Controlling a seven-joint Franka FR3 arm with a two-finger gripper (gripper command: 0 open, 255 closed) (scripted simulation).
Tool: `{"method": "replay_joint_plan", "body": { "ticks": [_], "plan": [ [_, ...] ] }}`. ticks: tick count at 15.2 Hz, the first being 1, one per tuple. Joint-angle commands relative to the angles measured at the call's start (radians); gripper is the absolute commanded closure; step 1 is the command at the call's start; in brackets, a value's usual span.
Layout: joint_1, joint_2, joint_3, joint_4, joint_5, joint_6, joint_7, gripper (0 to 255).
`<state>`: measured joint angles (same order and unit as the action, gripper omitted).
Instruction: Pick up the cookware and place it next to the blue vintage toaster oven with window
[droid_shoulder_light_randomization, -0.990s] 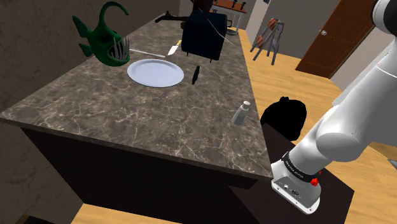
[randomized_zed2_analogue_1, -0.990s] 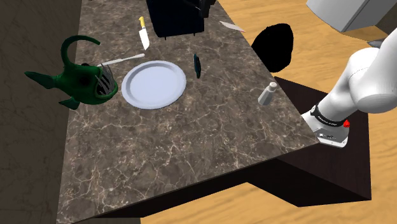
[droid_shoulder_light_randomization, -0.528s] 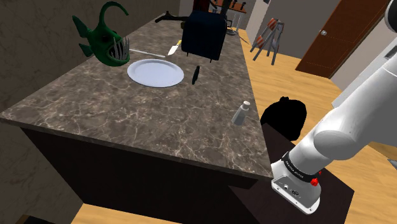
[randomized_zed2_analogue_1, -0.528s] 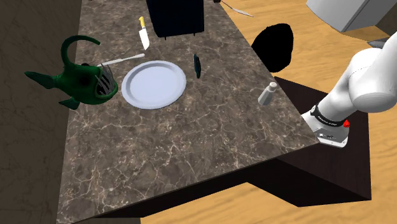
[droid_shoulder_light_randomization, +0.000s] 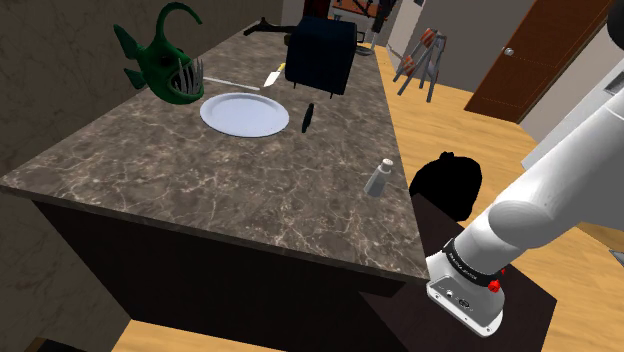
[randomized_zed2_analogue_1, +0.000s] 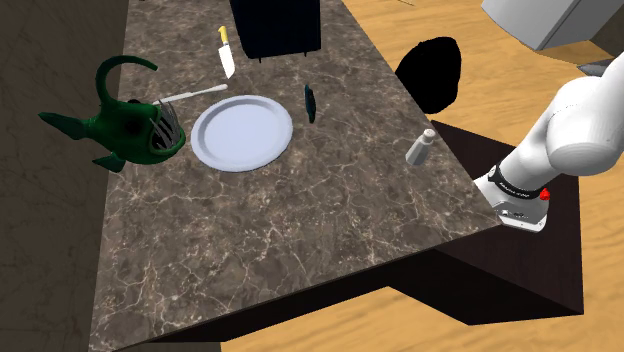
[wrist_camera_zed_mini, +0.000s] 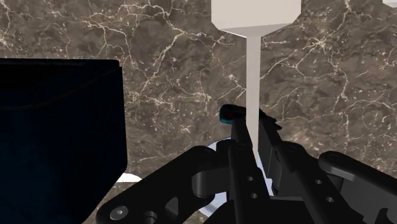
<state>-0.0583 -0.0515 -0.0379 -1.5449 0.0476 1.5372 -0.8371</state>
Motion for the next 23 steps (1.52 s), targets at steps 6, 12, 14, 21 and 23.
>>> {"method": "replay_joint_plan", "body": {
  "ticks": [6,12,14,21,23],
  "plan": [
    [-0.083,0.047,-0.090,0.058,0.008,-0.020,-0.174,255],
    [-0.162,0.131,-0.162,0.164,0.030,-0.052,-0.319,255],
    [-0.181,0.151,-0.176,0.175,0.036,-0.046,-0.353,255],
    [-0.175,0.115,-0.173,0.032,0.027,0.062,-0.353,255],
    [-0.174,0.107,-0.173,-0.005,0.026,0.091,-0.354,255]
  ]
}}
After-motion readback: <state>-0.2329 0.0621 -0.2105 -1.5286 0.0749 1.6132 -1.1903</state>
